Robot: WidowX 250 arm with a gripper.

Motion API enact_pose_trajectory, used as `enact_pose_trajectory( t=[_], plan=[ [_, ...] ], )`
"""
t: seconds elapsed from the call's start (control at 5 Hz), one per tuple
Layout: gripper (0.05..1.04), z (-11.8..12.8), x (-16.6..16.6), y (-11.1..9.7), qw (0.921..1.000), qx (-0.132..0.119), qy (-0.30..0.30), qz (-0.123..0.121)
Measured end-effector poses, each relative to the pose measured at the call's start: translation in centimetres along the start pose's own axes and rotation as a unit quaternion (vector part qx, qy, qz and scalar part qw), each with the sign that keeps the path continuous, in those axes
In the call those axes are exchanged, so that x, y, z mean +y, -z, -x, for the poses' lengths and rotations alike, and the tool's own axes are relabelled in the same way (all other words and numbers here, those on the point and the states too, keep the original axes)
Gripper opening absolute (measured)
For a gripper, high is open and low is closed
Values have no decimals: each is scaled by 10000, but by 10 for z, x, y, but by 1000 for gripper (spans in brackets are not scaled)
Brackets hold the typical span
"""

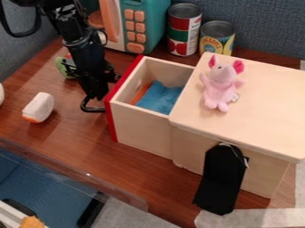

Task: Close the drawer

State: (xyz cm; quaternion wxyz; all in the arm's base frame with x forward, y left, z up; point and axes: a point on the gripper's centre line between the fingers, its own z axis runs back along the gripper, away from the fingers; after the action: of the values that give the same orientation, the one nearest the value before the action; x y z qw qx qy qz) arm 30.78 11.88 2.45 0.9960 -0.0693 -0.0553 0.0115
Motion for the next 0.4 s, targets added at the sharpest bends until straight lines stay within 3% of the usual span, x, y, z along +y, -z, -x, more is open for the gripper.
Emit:
enact_pose_trajectory(
  t=[0.4],
  plan=[
    [136,3,-34,6,9992,140,59,374]
  ],
)
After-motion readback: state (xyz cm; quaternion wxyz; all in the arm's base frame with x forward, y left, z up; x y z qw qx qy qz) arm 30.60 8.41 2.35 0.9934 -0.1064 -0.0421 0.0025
